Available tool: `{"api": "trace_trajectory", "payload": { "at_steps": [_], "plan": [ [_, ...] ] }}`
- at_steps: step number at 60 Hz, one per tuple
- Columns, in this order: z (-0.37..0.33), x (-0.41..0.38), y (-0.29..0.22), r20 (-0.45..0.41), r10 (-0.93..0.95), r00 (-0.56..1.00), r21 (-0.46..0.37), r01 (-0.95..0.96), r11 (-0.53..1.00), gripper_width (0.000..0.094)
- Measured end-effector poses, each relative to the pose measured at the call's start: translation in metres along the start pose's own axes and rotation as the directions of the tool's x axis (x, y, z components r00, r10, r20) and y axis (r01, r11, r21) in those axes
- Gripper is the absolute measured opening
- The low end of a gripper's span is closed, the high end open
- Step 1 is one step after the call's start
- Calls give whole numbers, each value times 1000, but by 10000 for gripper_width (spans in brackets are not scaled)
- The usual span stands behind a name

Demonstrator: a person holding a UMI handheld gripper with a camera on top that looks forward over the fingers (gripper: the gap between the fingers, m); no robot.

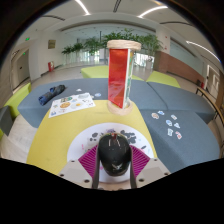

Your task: Arrange mouse

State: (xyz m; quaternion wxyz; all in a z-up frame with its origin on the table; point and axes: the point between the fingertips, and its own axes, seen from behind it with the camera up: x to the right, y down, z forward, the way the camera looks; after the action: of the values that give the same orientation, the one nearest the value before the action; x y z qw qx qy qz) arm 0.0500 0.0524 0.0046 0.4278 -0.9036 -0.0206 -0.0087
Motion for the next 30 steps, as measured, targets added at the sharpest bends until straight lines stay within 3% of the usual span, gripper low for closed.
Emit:
{"api": "trace_trajectory", "payload": {
  "at_steps": [4, 7, 12, 17, 23, 30],
  "plan": [
    [8, -5, 22, 16, -5, 1000, -50, 6, 999, 430],
    [11, -4, 19, 15, 12, 1000, -18, -12, 1000, 437],
    [9, -7, 19, 24, 38, 999, -37, -37, 999, 490],
    [9, -5, 19, 23, 44, 999, -46, -43, 998, 598],
    [-6, 5, 18, -14, 11, 1000, -73, -12, 997, 858],
    [-53, 0, 1, -3, -12, 1000, -8, 12, 1000, 835]
  ]
}}
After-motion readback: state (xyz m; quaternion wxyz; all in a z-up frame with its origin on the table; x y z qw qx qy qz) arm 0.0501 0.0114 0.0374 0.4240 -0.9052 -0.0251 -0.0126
